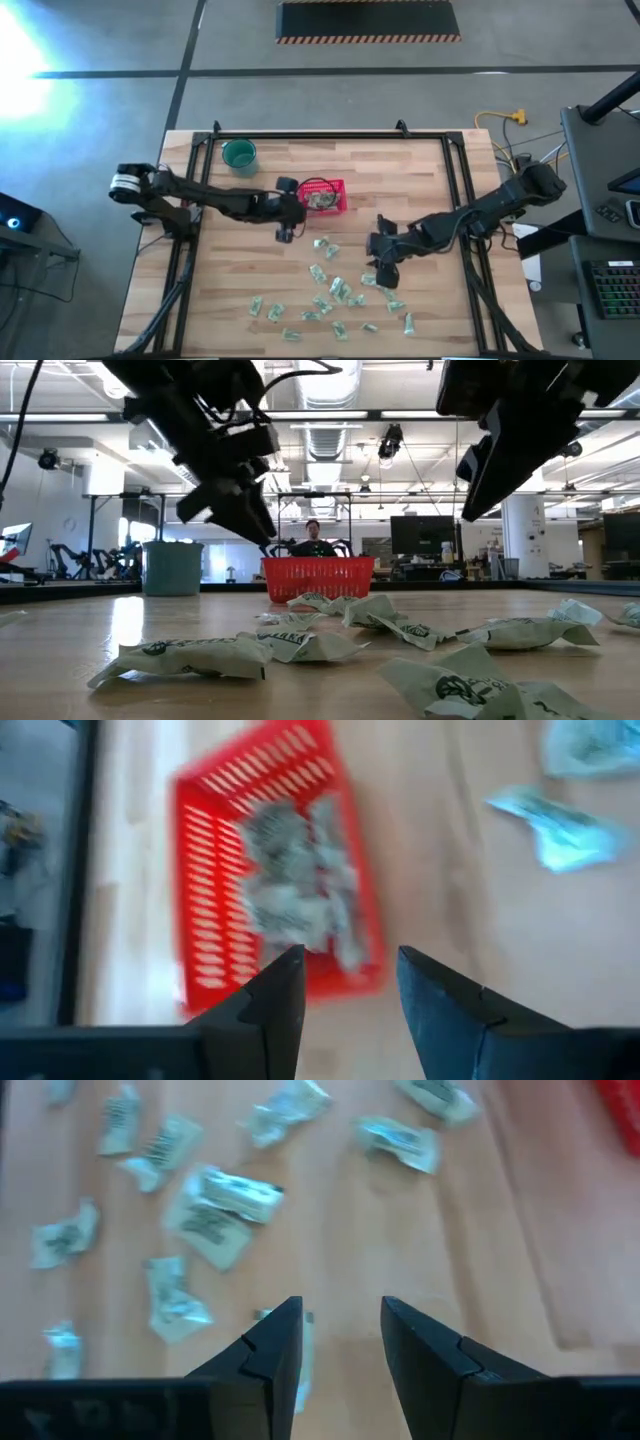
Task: Pick and place items into bin
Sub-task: Put the stevia packet into the red bin
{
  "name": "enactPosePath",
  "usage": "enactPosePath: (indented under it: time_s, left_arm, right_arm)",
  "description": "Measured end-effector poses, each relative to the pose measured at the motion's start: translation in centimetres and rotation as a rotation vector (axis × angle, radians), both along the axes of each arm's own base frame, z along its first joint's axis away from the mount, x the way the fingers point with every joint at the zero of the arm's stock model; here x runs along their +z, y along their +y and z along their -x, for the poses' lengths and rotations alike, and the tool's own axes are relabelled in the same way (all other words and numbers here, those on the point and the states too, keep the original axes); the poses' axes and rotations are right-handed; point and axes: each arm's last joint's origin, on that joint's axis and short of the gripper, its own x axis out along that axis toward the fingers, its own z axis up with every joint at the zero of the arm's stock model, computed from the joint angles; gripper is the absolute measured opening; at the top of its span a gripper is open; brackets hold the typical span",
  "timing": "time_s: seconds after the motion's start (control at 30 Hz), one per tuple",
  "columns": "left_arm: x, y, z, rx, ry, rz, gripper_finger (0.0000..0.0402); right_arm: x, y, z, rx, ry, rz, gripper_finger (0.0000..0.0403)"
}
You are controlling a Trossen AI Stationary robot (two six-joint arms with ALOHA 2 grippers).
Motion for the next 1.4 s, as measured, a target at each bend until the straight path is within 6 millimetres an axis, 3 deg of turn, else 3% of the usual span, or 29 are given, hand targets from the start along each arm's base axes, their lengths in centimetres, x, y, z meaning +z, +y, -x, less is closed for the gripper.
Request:
enactPosePath:
  time_s: [0.37, 0.6, 0.93, 1.4]
  left_arm:
    - [-1.1, -5.0, 2.4, -0.106, 0.068, 0.065, 0.0141]
    - [-0.3, -7.2, 4.0, -0.127, 0.045, 0.124, 0.0142]
    - [1.1, -8.3, 4.9, -0.141, -0.024, 0.173, 0.0141]
    - [1.0, -8.4, 5.0, -0.143, -0.02, 0.174, 0.0141]
  right_arm:
    - [-3.0, 2.7, 0.1, 0.089, 0.091, 0.04, 0.0124]
    - [-4.6, 3.5, 0.2, 0.104, 0.147, 0.061, 0.0124]
    - [-6.5, 3.5, 0.2, 0.026, 0.238, 0.06, 0.0141]
    - [-6.8, 3.7, 0.2, -0.027, 0.249, 0.035, 0.0127]
